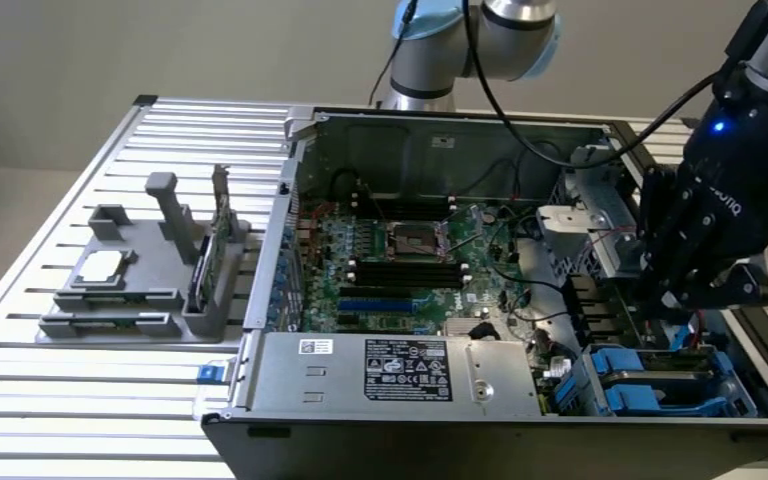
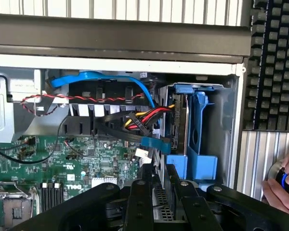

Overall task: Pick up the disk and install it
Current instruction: 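Insert the second disk wire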

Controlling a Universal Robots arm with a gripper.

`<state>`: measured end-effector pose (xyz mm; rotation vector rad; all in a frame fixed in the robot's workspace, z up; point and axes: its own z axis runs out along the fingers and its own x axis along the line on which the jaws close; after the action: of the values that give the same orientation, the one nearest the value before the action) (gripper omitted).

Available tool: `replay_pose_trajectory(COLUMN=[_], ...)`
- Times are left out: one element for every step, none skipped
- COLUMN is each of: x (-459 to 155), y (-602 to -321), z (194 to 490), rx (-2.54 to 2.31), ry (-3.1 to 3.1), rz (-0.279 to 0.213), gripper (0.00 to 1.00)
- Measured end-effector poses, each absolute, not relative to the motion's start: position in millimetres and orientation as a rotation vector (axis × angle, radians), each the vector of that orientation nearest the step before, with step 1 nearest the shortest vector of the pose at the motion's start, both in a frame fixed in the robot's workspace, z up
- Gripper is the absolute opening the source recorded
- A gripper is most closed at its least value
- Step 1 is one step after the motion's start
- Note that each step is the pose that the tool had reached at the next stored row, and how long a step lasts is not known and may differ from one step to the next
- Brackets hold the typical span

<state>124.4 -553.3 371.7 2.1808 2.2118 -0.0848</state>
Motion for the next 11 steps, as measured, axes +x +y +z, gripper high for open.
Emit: replay_pose_trajectory(x=[126, 127, 128, 129, 130, 132, 133, 134, 135, 136, 136], y=[-553, -553, -553, -553, -553, -553, -553, -553, -553, -553, -553], z=[373, 374, 374, 375, 376, 376, 376, 377, 377, 377, 377], rx=[2.183, 2.185, 2.186, 2.188, 2.190, 2.193, 2.195, 2.197, 2.200, 2.202, 2.204], ry=[2.209, 2.206, 2.203, 2.201, 2.198, 2.194, 2.191, 2.188, 2.184, 2.181, 2.178], rz=[-0.086, -0.087, -0.088, -0.089, -0.090, -0.092, -0.093, -0.094, -0.095, -0.097, -0.097], gripper=[0.26, 0.26, 0.26, 0.26, 0.26, 0.26, 0.26, 0.26, 0.26, 0.26, 0.26])
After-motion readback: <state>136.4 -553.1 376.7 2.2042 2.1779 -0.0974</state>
